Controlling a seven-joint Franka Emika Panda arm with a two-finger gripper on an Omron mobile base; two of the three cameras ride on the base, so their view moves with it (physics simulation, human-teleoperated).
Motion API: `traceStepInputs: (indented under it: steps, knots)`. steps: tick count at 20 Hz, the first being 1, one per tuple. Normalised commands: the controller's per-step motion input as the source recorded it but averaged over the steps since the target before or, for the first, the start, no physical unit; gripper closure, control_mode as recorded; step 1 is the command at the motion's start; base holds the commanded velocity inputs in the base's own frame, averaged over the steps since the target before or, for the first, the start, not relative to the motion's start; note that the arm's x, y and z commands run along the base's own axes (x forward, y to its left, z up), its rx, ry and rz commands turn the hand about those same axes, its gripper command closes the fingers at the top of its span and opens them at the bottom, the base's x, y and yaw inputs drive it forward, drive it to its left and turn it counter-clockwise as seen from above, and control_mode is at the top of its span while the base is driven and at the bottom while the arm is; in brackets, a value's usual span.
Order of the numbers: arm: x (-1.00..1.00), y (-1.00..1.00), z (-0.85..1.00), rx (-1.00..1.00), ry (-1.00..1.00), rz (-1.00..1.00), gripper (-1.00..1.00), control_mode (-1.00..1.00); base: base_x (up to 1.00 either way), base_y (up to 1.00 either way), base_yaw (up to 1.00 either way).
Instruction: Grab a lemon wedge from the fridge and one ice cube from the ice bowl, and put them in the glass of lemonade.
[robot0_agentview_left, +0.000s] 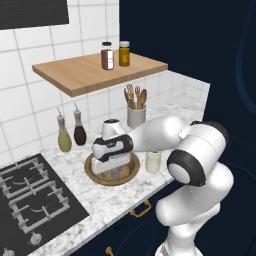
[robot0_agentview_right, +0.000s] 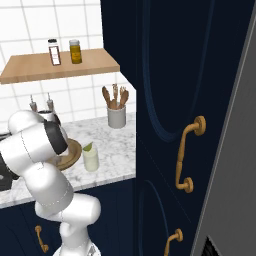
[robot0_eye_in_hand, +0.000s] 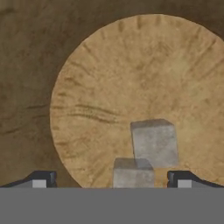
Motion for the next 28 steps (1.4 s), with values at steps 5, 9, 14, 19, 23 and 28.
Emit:
traceStepInputs:
  steps: [5, 9, 14, 19, 23, 28]
  knots:
    - [0.27, -0.05, -0.07, 0.0, 0.0, 0.0, -1.0, -1.0, 0.0, 0.0, 0.0]
    - [0.17, 0.0, -0.25, 0.0, 0.0, 0.0, -1.0, -1.0, 0.0, 0.0, 0.0]
    - [-0.05, 0.0, -0.17, 0.0, 0.0, 0.0, -1.0, -1.0, 0.0, 0.0, 0.0]
    - [0.09, 0.0, 0.0, 0.0, 0.0, 0.0, -1.0, -1.0, 0.0, 0.0, 0.0]
    - [0.11, 0.0, -0.03, 0.0, 0.0, 0.0, -1.0, -1.0, 0.0, 0.0, 0.0]
    - [0.08, 0.0, -0.04, 0.0, 0.0, 0.0, -1.0, -1.0, 0.0, 0.0, 0.0]
